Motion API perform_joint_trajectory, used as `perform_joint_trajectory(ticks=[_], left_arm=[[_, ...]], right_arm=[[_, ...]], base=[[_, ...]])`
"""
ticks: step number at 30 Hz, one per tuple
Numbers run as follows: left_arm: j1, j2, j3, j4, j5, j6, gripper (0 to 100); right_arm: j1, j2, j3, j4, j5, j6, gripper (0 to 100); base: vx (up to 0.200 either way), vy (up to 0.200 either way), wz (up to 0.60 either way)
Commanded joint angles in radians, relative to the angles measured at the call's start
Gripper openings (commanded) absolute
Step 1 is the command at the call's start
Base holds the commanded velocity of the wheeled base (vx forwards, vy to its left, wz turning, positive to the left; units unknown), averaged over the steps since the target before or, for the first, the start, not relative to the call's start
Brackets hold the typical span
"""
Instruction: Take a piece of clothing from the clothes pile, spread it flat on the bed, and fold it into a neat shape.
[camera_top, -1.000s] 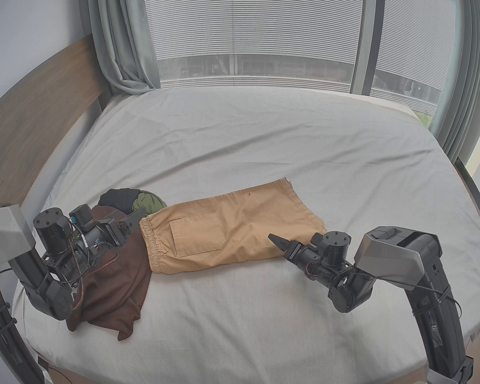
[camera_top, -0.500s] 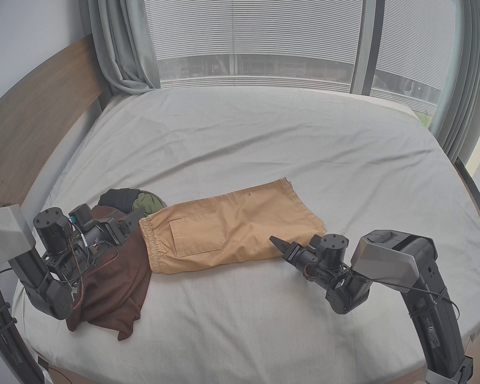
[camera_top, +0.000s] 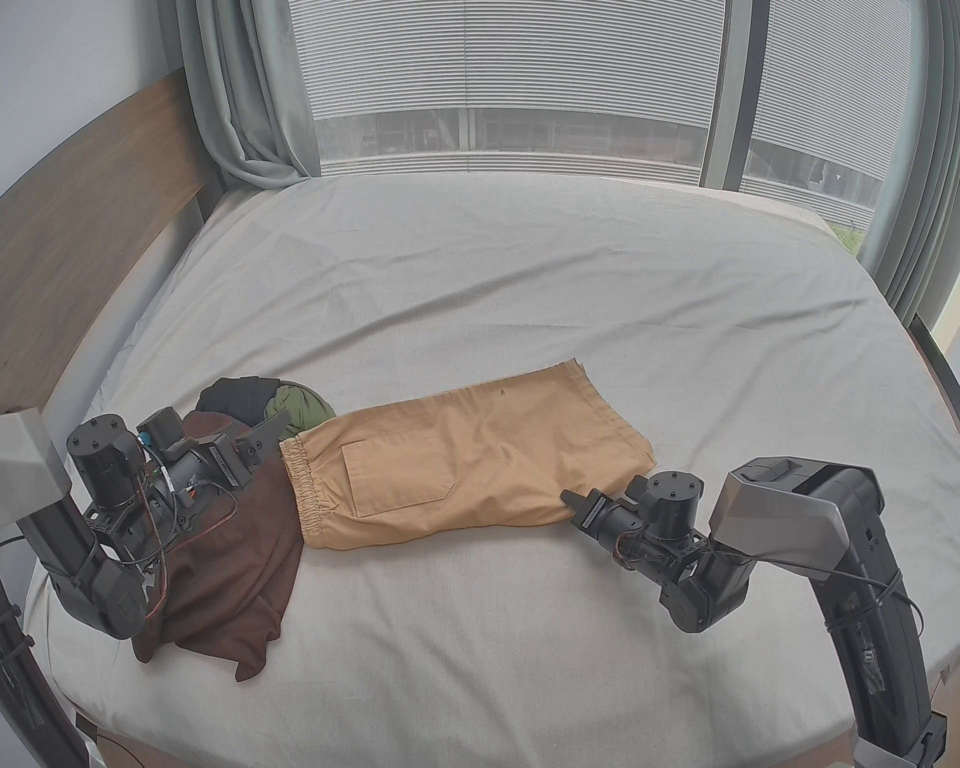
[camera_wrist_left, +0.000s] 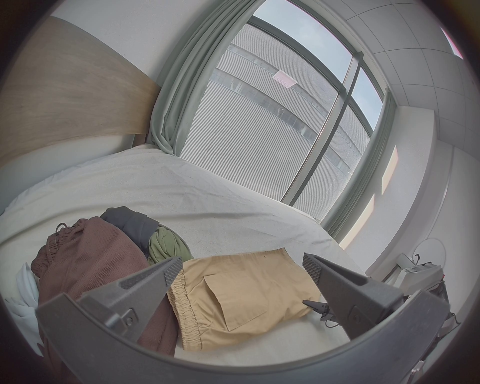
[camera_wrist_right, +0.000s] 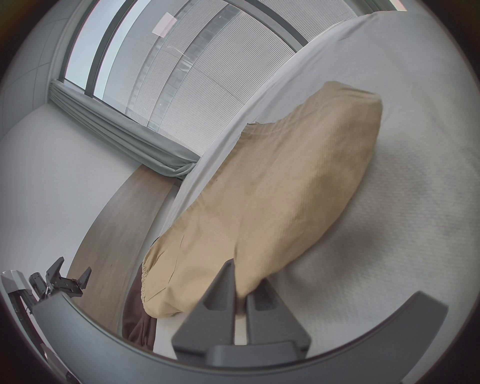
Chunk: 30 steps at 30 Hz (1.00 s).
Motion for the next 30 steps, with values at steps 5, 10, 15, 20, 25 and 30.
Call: perform_joint_trajectory(ticks=[5,10,15,20,25,30], left_arm=[[0.002,0.012,-0.005,-0.001,-0.001,-0.009,100],[0.0,0.019,-0.002,-0.001,-0.003,-0.012,100],[0.0,0.036,-0.002,-0.001,-0.004,-0.014,100],[-0.001,0.062,0.0,-0.001,-0.004,-0.012,100],[-0.004,0.065,0.0,-0.002,-0.006,-0.014,100],[-0.02,0.062,0.009,-0.004,-0.012,-0.021,100]], right_arm=[[-0.015,-0.159,0.219,-0.004,-0.001,-0.07,0],[-0.013,-0.228,0.375,-0.044,-0.012,-0.104,0],[-0.016,-0.254,0.5,-0.079,-0.063,-0.153,0],[-0.016,-0.3,0.649,-0.104,-0.067,-0.174,0],[-0.016,-0.318,0.753,-0.115,-0.069,-0.183,0],[-0.026,-0.303,0.834,-0.168,-0.069,-0.216,0]], base=[[0.0,0.0,0.0],[0.0,0.0,0.0],[0.0,0.0,0.0],[0.0,0.0,0.0],[0.0,0.0,0.0],[0.0,0.0,0.0]])
